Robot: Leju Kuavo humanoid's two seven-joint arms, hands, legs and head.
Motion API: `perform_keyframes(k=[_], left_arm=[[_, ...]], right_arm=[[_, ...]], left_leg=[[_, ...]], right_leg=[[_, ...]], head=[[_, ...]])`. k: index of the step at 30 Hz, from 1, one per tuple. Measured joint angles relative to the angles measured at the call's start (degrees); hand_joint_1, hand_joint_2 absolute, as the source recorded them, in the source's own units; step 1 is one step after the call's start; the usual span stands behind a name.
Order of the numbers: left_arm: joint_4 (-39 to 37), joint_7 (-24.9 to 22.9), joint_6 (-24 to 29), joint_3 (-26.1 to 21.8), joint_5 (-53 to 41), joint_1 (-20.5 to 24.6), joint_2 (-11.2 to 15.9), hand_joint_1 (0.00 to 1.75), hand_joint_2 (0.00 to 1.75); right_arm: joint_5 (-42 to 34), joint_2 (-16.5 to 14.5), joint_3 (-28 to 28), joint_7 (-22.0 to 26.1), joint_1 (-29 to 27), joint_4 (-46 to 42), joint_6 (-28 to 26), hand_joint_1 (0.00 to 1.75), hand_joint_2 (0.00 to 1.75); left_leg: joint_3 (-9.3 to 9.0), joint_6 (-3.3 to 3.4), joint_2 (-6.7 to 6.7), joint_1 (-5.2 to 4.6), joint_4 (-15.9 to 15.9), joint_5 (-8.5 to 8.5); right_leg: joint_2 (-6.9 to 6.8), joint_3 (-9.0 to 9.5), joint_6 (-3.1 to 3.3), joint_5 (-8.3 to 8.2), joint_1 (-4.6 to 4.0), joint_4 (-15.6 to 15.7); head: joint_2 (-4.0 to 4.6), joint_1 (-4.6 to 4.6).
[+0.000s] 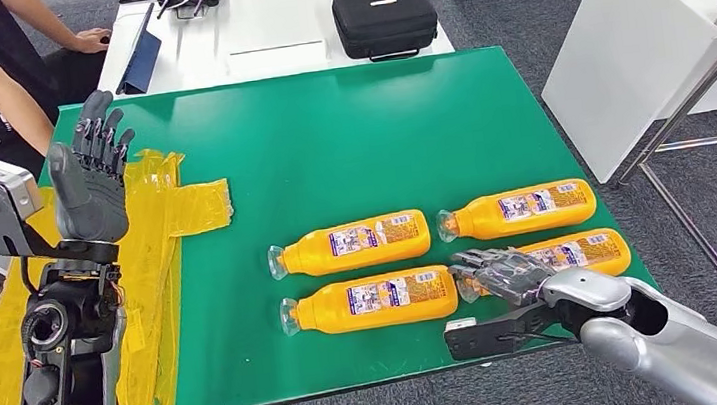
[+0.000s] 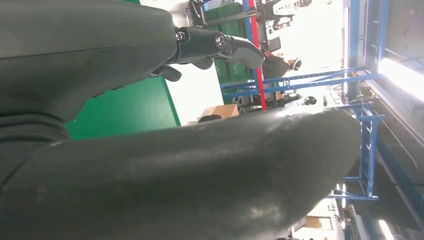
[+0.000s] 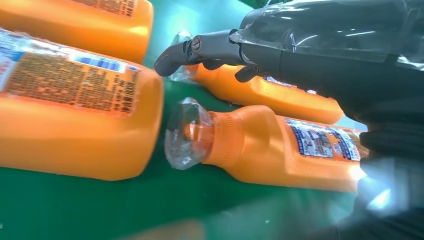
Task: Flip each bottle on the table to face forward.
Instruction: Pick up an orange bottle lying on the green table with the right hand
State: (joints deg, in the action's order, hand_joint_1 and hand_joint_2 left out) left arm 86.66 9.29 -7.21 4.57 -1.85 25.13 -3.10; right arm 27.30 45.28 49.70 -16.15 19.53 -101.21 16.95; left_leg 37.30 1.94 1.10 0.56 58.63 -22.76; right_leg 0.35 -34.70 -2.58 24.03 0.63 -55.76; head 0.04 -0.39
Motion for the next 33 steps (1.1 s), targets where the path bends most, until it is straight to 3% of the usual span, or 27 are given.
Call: perform_keyframes(k=[6, 9, 13, 18, 28, 33], left_arm=[[-0.13, 0.09, 0.08, 0.01, 0.46, 0.00, 0.00, 0.00, 0.00], [-0.45, 0.68, 0.59, -0.01, 0.85, -0.09, 0.02, 0.00, 0.00], [-1.03, 2.10, 1.15, -0.02, 1.37, -0.37, 0.14, 0.00, 0.00], [-1.80, 2.98, 1.16, -0.01, 1.80, -0.71, 0.35, 0.00, 0.00], [-1.92, 3.17, 1.19, 0.16, 1.87, -1.07, 0.37, 0.00, 0.00], [-1.92, 3.16, 1.63, 0.20, 1.81, -1.10, 0.36, 0.00, 0.00]], right_arm=[[-6.56, 0.57, 1.98, 0.59, 3.77, 2.23, -0.77, 0.00, 1.75], [-11.86, 0.47, 3.26, 5.31, 6.65, 2.35, -4.32, 0.00, 1.75], [-17.40, -1.58, 4.12, 11.78, 9.74, -0.94, -10.40, 0.00, 1.75], [-21.62, -4.19, 4.67, 13.37, 10.55, -7.32, -11.30, 0.00, 1.75], [-20.51, -4.85, 4.90, 12.04, 11.56, -10.28, -12.72, 0.00, 1.75], [-12.29, -5.27, 5.59, 9.49, 12.42, -6.28, -19.60, 0.00, 1.75]], left_leg=[[-0.01, 0.00, -0.08, 0.00, -0.01, 0.01], [0.00, 0.00, -0.08, 0.00, -0.01, 0.01], [-0.03, 0.00, -0.09, 0.02, 0.00, 0.02], [-0.02, -0.01, -0.05, 0.03, -0.02, 0.02], [-0.01, -0.01, -0.04, 0.00, -0.02, 0.02], [-0.02, -0.01, -0.05, 0.01, -0.02, 0.03]], right_leg=[[0.03, -0.01, 0.00, 0.00, 0.00, -0.02], [0.04, 0.00, 0.00, -0.01, 0.00, -0.05], [0.03, -0.01, -0.01, -0.01, -0.01, -0.06], [0.01, -0.02, 0.00, 0.01, -0.02, -0.06], [0.01, 0.00, 0.00, 0.00, 0.01, -0.05], [0.02, 0.00, -0.01, -0.01, 0.00, -0.05]], head=[[0.00, -0.01], [0.00, 0.00], [0.00, -0.01], [0.00, -0.01], [0.00, 0.00], [0.00, -0.02]])
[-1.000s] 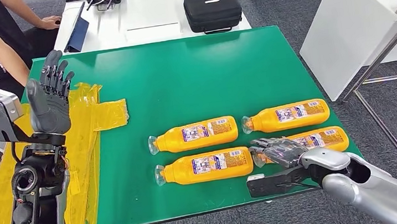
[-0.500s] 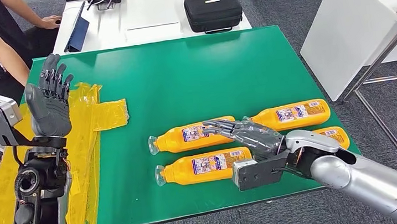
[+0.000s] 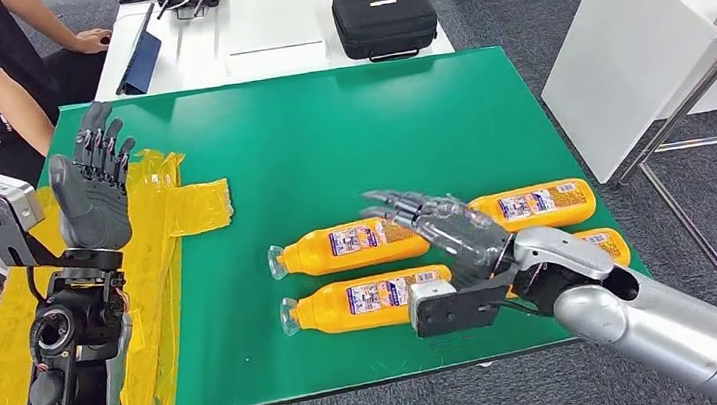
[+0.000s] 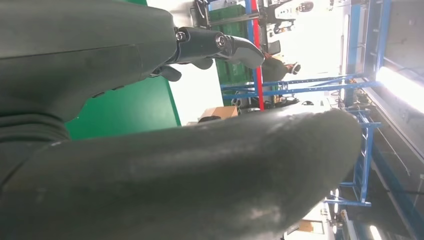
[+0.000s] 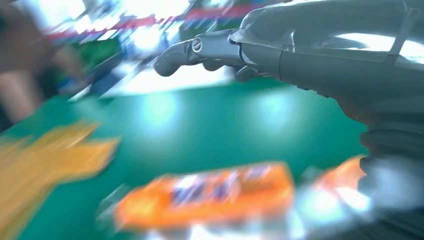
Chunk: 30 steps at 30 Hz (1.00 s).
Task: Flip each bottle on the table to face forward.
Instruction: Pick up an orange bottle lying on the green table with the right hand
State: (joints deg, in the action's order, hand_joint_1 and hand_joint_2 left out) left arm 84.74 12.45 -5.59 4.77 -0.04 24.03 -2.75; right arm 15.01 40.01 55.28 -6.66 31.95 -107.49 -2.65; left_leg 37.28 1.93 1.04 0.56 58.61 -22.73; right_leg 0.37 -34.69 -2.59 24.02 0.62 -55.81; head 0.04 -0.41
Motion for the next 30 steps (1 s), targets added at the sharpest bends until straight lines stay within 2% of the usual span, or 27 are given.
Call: perform_keyframes(k=[5, 11, 16, 20, 24, 30], left_arm=[[-0.05, -0.07, 0.45, 0.27, -0.02, 0.07, -0.22, 0.00, 0.00], [-0.81, -0.34, 1.15, 1.37, 0.44, 0.53, -0.72, 0.00, 0.00], [-1.31, -0.98, 1.54, 1.95, 0.69, 1.19, -0.96, 0.00, 0.00], [-1.62, -1.12, 1.84, 1.97, 0.74, 1.29, -0.97, 0.00, 0.00], [-1.85, -1.19, 2.28, 1.88, 0.90, 1.31, -0.91, 0.00, 0.00], [-1.88, -1.21, 2.50, 1.35, 0.91, 1.27, -0.63, 0.00, 0.00]], right_arm=[[4.43, -1.31, 3.64, -2.22, 1.33, 7.28, -6.08, 0.00, 1.75], [0.56, -5.85, 10.79, -4.64, 3.75, 15.42, -10.68, 0.00, 1.75], [-0.49, -10.98, 15.93, -6.48, 3.99, 19.14, -12.16, 0.00, 1.75], [-0.86, -13.38, 18.69, -7.38, 4.81, 19.34, -12.05, 0.00, 1.75], [0.18, -14.19, 20.43, -8.93, 5.47, 17.33, -11.26, 0.00, 1.75], [4.48, -13.45, 21.61, -11.58, 5.56, 14.84, -9.75, 0.00, 1.75]], left_leg=[[0.01, 0.00, -0.02, 0.01, 0.00, 0.00], [0.01, -0.01, -0.08, 0.04, 0.00, 0.00], [0.01, -0.01, -0.08, 0.06, 0.00, 0.00], [0.01, -0.02, -0.09, 0.06, 0.00, 0.00], [0.02, -0.02, -0.06, 0.05, 0.00, 0.00], [0.02, -0.02, -0.06, 0.04, 0.00, 0.00]], right_leg=[[0.00, -0.01, 0.00, 0.00, -0.01, -0.01], [0.03, -0.03, 0.00, 0.01, -0.03, -0.01], [0.03, -0.06, 0.00, 0.01, -0.05, -0.02], [0.03, -0.07, 0.01, 0.01, -0.05, -0.02], [0.02, -0.06, 0.01, 0.01, -0.03, -0.02], [0.02, -0.06, 0.01, 0.01, -0.02, -0.01]], head=[[0.00, 0.01], [0.00, 0.01], [0.00, 0.01], [0.00, 0.01], [0.00, 0.02], [0.00, 0.02]])
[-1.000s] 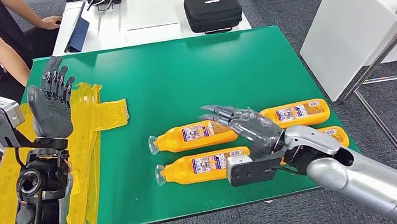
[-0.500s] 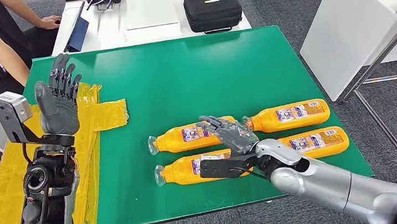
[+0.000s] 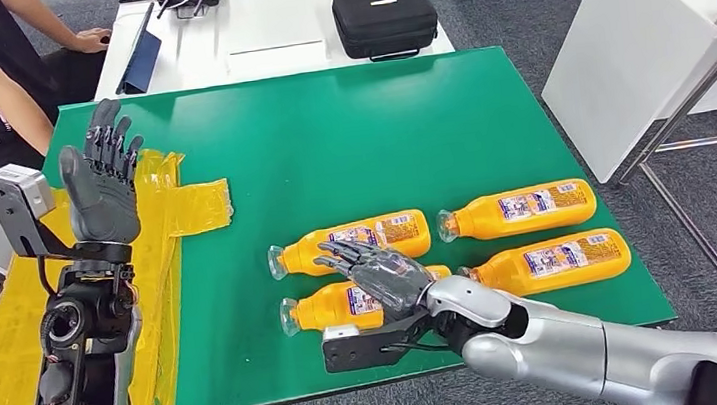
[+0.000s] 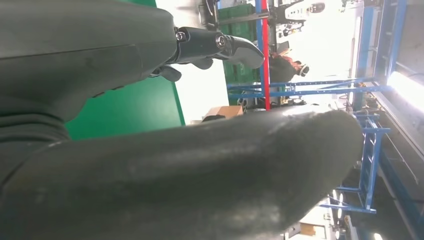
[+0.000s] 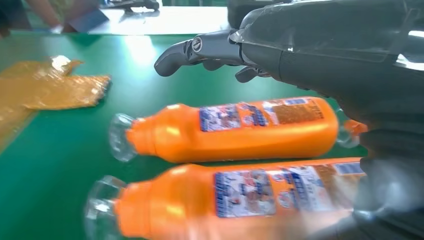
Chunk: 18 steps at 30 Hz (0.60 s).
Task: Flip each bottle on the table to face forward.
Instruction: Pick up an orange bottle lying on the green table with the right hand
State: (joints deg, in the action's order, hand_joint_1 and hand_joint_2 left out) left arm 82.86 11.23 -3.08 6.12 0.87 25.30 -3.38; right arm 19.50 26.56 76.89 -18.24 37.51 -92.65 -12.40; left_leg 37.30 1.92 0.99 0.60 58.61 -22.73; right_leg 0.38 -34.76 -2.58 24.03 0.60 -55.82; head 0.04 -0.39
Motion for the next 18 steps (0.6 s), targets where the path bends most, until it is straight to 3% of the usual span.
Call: perform_keyframes(k=[11, 18], left_arm=[[0.00, -0.76, -0.11, -0.56, -0.17, -0.02, 0.27, 0.00, 0.00], [0.11, -1.27, -0.39, -0.80, -0.29, -0.29, 0.27, 0.00, 0.00]], right_arm=[[4.49, 2.25, -0.21, -2.52, -4.05, 0.05, 1.95, 0.00, 1.75], [10.75, 2.90, -2.96, -4.01, -10.90, 0.39, 2.78, 0.00, 1.75]], left_leg=[[0.00, 0.00, 0.01, 0.01, 0.00, 0.00], [0.03, -0.01, 0.02, 0.01, 0.00, -0.01]], right_leg=[[-0.01, -0.02, 0.00, 0.00, -0.01, 0.00], [0.00, -0.02, 0.01, 0.02, -0.01, 0.00]], head=[[0.00, 0.00], [0.00, 0.00]])
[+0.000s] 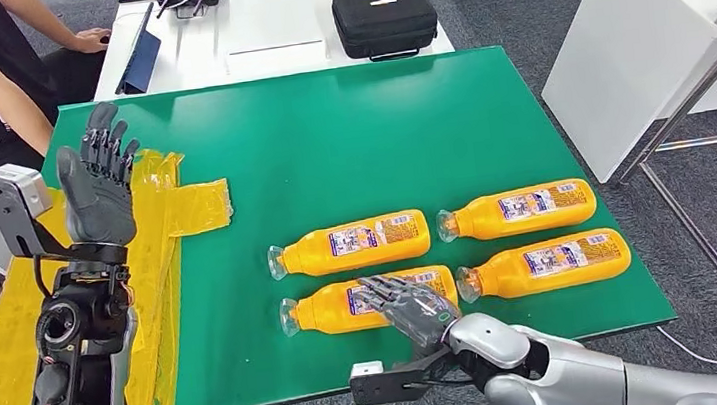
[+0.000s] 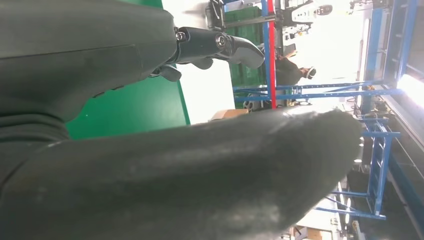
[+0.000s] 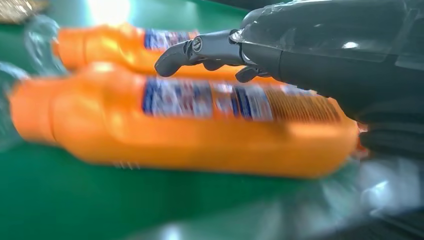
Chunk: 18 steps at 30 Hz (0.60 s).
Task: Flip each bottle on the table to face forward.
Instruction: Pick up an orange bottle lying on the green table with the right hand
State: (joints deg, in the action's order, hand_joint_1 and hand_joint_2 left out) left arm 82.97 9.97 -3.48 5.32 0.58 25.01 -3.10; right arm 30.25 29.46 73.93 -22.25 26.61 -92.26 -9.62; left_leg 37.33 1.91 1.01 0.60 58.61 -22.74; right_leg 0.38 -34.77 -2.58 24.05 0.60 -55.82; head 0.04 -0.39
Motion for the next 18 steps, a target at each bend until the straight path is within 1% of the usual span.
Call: perform_keyframes(k=[4, 9, 13, 18], left_arm=[[0.65, -0.27, -0.56, -0.52, -0.18, -1.01, 0.00, 0.00, 0.00], [1.46, -0.45, -0.81, -1.42, -0.54, -2.19, 0.03, 0.00, 0.00], [1.74, -0.48, -0.84, -1.97, -0.56, -2.72, 0.09, 0.00, 0.00], [1.98, -0.48, -0.85, -2.11, -0.56, -2.93, 0.11, 0.00, 0.00]], right_arm=[[6.51, -0.40, -3.24, -1.40, -5.22, -0.20, 0.90, 0.00, 1.75], [14.13, -1.65, -8.14, -3.19, -11.49, -1.14, 1.94, 0.00, 1.75], [15.79, -2.49, -10.71, -3.69, -14.18, -1.75, 2.27, 0.00, 1.75], [16.15, -3.04, -12.27, -3.74, -15.47, -2.15, 2.53, 0.00, 1.75]], left_leg=[[0.00, -0.01, 0.01, 0.00, 0.00, -0.01], [-0.01, -0.05, 0.02, 0.01, -0.02, -0.05], [-0.04, -0.05, 0.01, 0.00, -0.02, -0.05], [-0.09, -0.05, 0.01, 0.00, -0.02, -0.04]], right_leg=[[-0.01, -0.01, 0.01, 0.02, 0.00, 0.01], [-0.01, 0.00, 0.03, 0.04, 0.00, 0.01], [0.00, 0.01, 0.03, 0.04, 0.00, 0.01], [0.00, 0.06, 0.03, 0.03, 0.01, 0.01]], head=[[0.00, 0.00], [0.00, 0.00], [0.00, -0.01], [0.00, 0.01]])
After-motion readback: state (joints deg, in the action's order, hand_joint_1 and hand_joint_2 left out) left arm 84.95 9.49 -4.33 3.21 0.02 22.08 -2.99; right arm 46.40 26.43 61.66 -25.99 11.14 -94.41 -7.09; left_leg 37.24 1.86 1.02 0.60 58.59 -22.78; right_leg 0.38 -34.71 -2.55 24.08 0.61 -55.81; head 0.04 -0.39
